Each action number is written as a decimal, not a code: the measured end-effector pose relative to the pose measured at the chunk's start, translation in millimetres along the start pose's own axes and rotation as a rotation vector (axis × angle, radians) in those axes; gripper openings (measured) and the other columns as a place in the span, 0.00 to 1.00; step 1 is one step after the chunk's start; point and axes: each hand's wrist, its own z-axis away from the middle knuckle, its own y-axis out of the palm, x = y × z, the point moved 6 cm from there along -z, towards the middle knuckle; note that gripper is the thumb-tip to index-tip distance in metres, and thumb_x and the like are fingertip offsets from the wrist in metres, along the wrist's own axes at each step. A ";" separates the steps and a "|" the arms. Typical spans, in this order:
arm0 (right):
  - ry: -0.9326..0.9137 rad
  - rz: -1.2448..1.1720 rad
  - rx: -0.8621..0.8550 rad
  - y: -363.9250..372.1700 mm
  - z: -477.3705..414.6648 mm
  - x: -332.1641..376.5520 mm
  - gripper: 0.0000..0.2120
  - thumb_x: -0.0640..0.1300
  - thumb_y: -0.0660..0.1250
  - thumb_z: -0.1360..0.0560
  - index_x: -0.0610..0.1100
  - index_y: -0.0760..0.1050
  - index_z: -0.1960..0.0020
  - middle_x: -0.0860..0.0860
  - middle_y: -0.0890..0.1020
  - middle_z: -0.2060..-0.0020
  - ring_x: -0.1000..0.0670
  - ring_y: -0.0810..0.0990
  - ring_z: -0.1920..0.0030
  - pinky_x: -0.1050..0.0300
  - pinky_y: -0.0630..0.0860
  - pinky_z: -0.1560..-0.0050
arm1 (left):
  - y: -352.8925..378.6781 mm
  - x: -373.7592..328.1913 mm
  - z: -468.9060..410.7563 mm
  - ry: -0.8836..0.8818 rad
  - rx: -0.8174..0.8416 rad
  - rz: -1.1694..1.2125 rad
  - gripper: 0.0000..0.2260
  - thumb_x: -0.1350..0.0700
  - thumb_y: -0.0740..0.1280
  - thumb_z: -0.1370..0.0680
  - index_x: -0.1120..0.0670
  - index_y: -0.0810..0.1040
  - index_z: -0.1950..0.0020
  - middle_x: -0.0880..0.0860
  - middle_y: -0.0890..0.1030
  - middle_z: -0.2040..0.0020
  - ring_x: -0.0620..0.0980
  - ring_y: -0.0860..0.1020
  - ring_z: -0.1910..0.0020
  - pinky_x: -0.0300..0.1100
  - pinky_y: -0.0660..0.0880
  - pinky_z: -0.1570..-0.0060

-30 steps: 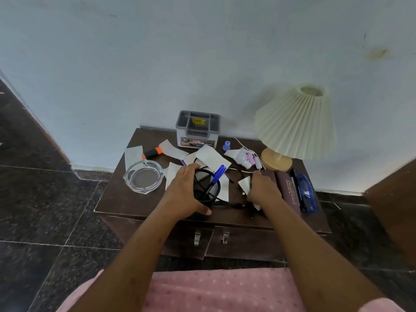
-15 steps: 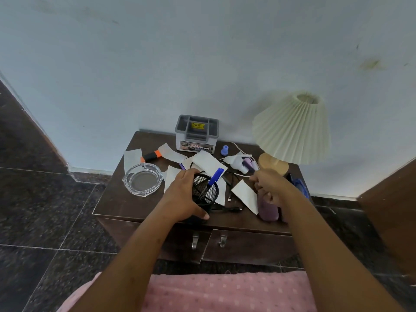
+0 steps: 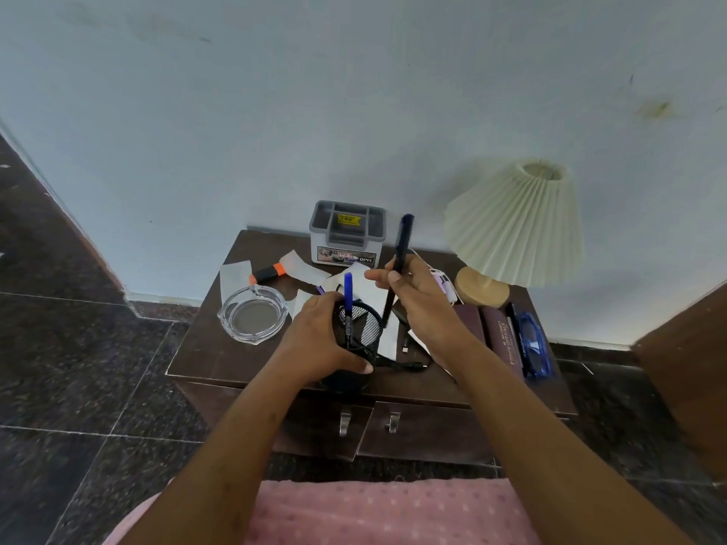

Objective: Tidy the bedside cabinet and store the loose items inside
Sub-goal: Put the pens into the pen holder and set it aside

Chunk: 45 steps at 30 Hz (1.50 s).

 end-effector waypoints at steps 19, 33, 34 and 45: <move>0.122 0.266 0.138 8.7 -8.4 -24.4 0.19 0.56 0.57 0.21 0.50 0.66 0.33 0.52 0.75 0.48 0.51 0.75 0.44 0.54 0.72 0.43 | -4.9 -8.4 0.0 0.077 -0.102 0.077 0.44 0.43 0.80 0.44 0.50 0.66 0.32 0.46 0.71 0.41 0.44 0.68 0.45 0.38 0.65 0.47; 0.465 0.868 -0.376 -203.8 -5.0 -74.2 0.09 0.40 0.58 0.24 0.40 0.75 0.50 0.41 0.80 0.46 0.39 0.77 0.43 0.50 0.73 0.46 | 29.5 -51.9 -0.9 0.091 -0.050 0.106 0.47 0.43 0.79 0.42 0.51 0.62 0.28 0.50 0.67 0.31 0.49 0.66 0.34 0.44 0.65 0.37; 0.504 0.944 -0.422 -207.9 -7.5 -78.9 0.10 0.41 0.58 0.25 0.39 0.76 0.49 0.41 0.80 0.47 0.40 0.77 0.44 0.49 0.73 0.44 | 31.4 -54.2 -1.5 0.094 -0.053 0.104 0.47 0.43 0.79 0.42 0.51 0.62 0.28 0.50 0.67 0.31 0.49 0.66 0.34 0.44 0.65 0.36; 0.595 1.378 -0.445 -207.4 -26.8 -123.8 0.09 0.42 0.61 0.25 0.46 0.74 0.46 0.47 0.80 0.52 0.44 0.71 0.37 0.39 0.53 0.32 | 46.9 -74.1 -2.1 0.165 -0.076 0.143 0.45 0.44 0.80 0.42 0.51 0.65 0.29 0.48 0.70 0.35 0.44 0.66 0.38 0.35 0.60 0.43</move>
